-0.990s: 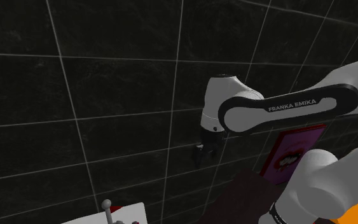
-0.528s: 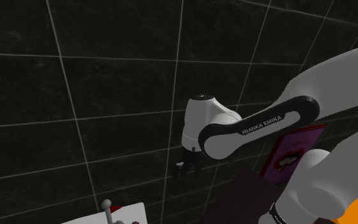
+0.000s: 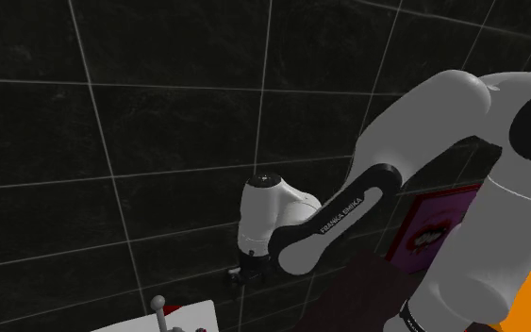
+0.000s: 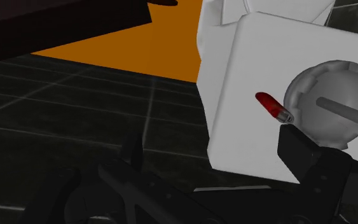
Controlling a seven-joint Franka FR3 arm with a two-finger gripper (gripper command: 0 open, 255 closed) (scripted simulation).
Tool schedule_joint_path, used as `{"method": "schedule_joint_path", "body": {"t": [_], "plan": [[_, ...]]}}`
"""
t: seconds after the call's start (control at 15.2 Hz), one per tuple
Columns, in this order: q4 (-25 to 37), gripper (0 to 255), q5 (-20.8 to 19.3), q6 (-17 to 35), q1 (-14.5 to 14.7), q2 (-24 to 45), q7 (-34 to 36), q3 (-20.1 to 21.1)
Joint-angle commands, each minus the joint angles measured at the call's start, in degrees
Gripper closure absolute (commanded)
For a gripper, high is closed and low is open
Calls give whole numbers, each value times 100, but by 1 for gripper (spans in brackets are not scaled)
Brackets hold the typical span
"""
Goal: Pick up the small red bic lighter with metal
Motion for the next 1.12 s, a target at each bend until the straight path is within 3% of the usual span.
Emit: {"method": "schedule_joint_path", "body": {"t": [0.0, 0.2, 0.46, 0.73, 1.06], "plan": [[294, 0, -635, 255, 93, 603, 657, -24], [786, 0, -1447, 482, 492, 1402, 1481, -353], [1551, 0, -2131, 642, 1144, 2347, 2258, -884], [2419, 0, -2482, 688, 1714, 3227, 2757, -1310], [2601, 0, -2623, 877, 1882, 3584, 2873, -1496]]}}
